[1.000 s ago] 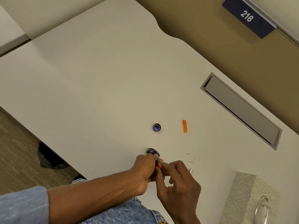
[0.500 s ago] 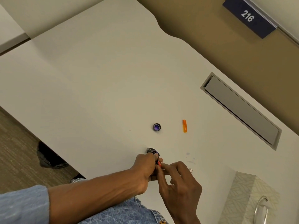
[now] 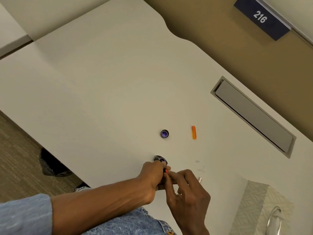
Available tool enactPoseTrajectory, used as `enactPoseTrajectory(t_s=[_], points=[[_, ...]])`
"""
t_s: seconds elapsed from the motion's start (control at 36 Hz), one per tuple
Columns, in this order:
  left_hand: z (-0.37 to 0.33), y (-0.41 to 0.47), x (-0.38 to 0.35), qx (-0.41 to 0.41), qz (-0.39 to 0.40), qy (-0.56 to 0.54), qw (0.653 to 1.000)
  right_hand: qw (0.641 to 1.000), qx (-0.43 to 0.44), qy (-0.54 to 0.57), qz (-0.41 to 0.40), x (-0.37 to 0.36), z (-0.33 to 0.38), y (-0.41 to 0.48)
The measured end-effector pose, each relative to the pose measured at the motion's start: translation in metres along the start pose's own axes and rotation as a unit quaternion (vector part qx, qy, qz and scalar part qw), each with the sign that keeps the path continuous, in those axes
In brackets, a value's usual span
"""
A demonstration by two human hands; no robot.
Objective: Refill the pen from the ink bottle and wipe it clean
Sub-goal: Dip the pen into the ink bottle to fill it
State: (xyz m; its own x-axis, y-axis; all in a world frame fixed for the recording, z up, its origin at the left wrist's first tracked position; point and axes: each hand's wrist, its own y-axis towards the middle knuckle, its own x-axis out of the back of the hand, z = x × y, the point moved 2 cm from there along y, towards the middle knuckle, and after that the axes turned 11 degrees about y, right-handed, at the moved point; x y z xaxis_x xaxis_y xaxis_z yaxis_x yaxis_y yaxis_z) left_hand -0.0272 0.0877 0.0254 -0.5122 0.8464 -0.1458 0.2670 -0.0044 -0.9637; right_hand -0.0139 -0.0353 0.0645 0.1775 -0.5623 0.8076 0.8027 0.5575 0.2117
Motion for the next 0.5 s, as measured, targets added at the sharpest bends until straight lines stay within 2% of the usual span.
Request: enactPoseTrajectory(t_s=[0.5], points=[[0.0012,0.001,-0.0004,0.002,-0.005,-0.005,1.0,1.0,0.0,-0.003,0.008,-0.0029,-0.0012,-0.0003]])
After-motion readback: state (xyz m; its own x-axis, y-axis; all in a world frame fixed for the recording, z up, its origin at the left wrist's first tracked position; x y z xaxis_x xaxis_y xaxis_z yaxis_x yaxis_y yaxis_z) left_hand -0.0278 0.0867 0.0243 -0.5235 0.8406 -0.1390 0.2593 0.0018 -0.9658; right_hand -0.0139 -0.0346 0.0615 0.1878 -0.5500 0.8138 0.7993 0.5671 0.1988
